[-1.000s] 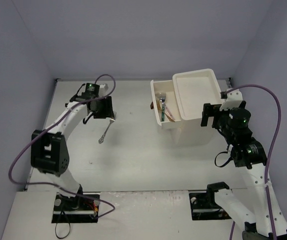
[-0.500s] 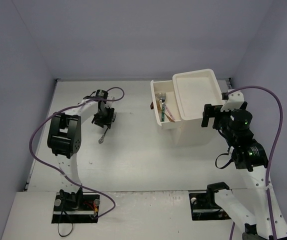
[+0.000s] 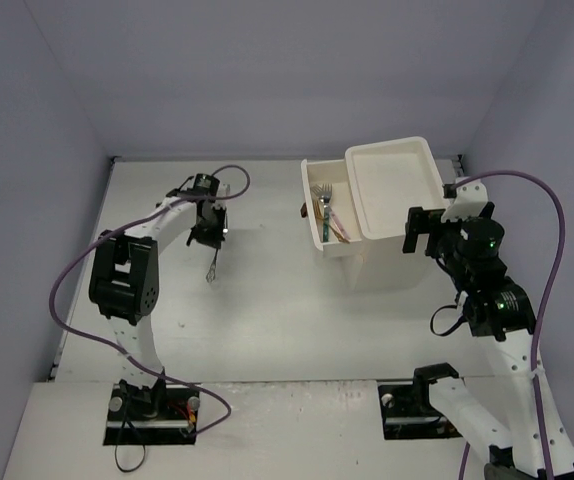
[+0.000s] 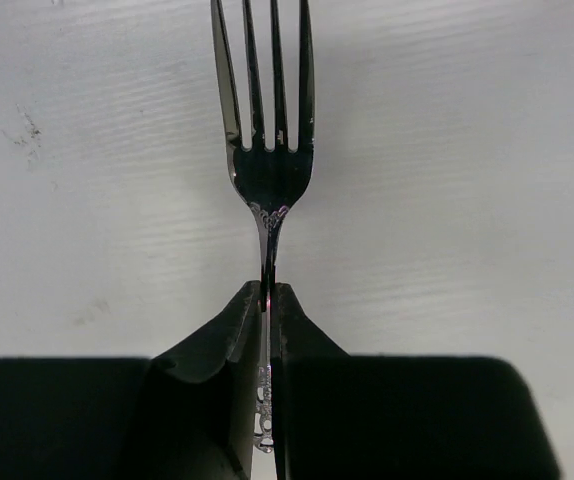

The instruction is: Sort the eating utensils into containers

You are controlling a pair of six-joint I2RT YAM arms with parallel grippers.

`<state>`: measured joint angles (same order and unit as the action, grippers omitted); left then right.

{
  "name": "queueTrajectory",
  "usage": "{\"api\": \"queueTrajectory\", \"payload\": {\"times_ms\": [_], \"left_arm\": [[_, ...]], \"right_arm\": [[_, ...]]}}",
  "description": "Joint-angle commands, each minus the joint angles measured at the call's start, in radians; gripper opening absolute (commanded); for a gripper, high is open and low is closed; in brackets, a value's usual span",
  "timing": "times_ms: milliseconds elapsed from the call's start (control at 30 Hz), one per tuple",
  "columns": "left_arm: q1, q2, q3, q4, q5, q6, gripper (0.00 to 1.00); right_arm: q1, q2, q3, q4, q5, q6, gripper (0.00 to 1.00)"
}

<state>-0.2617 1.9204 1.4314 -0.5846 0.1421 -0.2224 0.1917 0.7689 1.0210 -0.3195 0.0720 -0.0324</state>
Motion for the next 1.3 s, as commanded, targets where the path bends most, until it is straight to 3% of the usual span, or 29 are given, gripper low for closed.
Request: {"api": "queueTrajectory", "payload": {"times_ms": [0, 133, 333, 633, 767, 867, 1033, 1267], "left_arm": [[-0.047, -0.228, 0.188, 0.047, 0.099, -0.212, 0.0], [-0.156, -0.267, 0.34, 0.125, 0.132, -0.388, 0.0], [-0.314, -0.204, 0.419, 0.374, 0.192, -0.653, 0.0], [-0.394, -0.027, 0.584, 0.4, 0.126, -0.679, 0.01], [-0.401, 0.011, 0.618, 0.382, 0.088, -0.646, 0.14], [-0.403, 0.025, 0.65, 0.376, 0.107, -0.633, 0.39], [-0.415, -0.013, 0.688, 0.329, 0.125, -0.544, 0.59], [-0.413, -0.196, 0.612, 0.217, 0.059, -0.384, 0.61]], "right_arm": [[0.009, 0.019, 0.025, 0.05, 0.022, -0.015, 1.0], [0.008, 0.025, 0.028, 0.05, 0.009, -0.009, 1.0], [0.009, 0.029, 0.04, 0.05, 0.005, -0.003, 1.0], [0.008, 0.019, 0.059, 0.05, 0.008, -0.004, 1.0], [0.009, 0.015, 0.067, 0.047, -0.011, -0.005, 1.0], [0.009, 0.021, 0.077, 0.048, -0.062, -0.023, 1.0], [0.008, 0.059, 0.102, 0.048, -0.226, -0.049, 1.0], [0.026, 0.126, 0.119, 0.045, -0.405, -0.082, 0.89]]}}
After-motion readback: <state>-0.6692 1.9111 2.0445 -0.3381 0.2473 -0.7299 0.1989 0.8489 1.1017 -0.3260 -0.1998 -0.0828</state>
